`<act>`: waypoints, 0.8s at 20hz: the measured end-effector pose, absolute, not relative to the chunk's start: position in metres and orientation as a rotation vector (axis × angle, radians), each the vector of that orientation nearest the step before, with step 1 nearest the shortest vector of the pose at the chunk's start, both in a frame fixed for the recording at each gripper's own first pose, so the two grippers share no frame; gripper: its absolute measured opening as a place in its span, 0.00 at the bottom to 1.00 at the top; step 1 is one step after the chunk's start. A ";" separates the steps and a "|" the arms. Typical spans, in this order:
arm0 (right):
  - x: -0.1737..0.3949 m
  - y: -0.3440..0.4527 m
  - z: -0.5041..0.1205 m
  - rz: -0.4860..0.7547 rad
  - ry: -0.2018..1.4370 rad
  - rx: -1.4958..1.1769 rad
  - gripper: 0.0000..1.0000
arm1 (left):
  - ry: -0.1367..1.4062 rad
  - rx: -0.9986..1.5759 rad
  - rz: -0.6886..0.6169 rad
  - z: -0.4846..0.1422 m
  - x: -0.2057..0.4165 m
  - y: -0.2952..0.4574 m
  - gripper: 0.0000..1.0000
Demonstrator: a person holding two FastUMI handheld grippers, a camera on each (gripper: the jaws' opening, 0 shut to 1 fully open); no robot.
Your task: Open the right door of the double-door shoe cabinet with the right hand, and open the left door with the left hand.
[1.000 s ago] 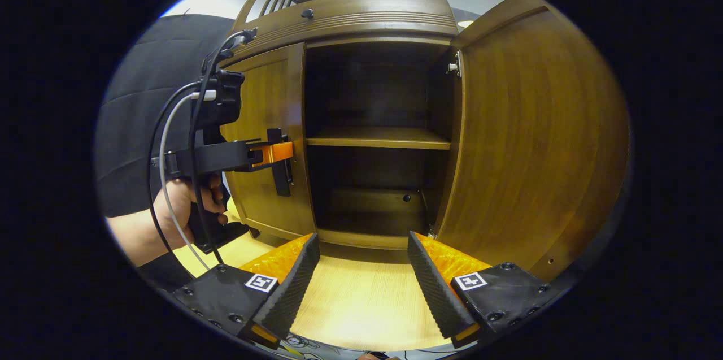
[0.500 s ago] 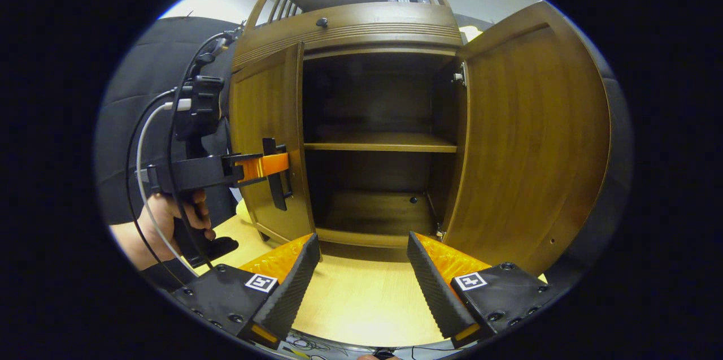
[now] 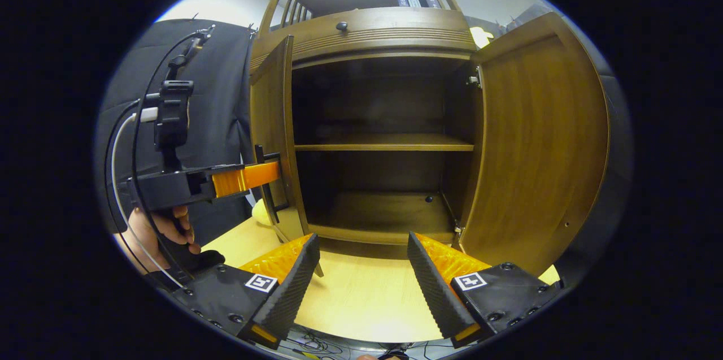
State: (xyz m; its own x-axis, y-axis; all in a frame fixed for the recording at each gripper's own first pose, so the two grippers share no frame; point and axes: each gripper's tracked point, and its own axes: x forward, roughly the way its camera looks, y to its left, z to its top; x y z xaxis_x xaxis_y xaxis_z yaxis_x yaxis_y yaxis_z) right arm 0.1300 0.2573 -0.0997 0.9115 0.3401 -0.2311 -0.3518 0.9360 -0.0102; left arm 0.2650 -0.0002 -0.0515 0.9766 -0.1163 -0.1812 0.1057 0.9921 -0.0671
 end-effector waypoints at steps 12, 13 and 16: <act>0.120 0.279 -0.104 0.389 0.240 -0.071 0.92 | 0.165 -0.039 -0.110 -0.049 0.211 0.057 0.10; 0.120 0.278 -0.103 0.385 0.239 -0.073 0.92 | 0.160 -0.033 -0.121 -0.048 0.208 0.061 0.10; 0.122 0.272 -0.100 0.364 0.237 -0.088 0.92 | 0.156 -0.026 -0.144 -0.048 0.201 0.078 0.10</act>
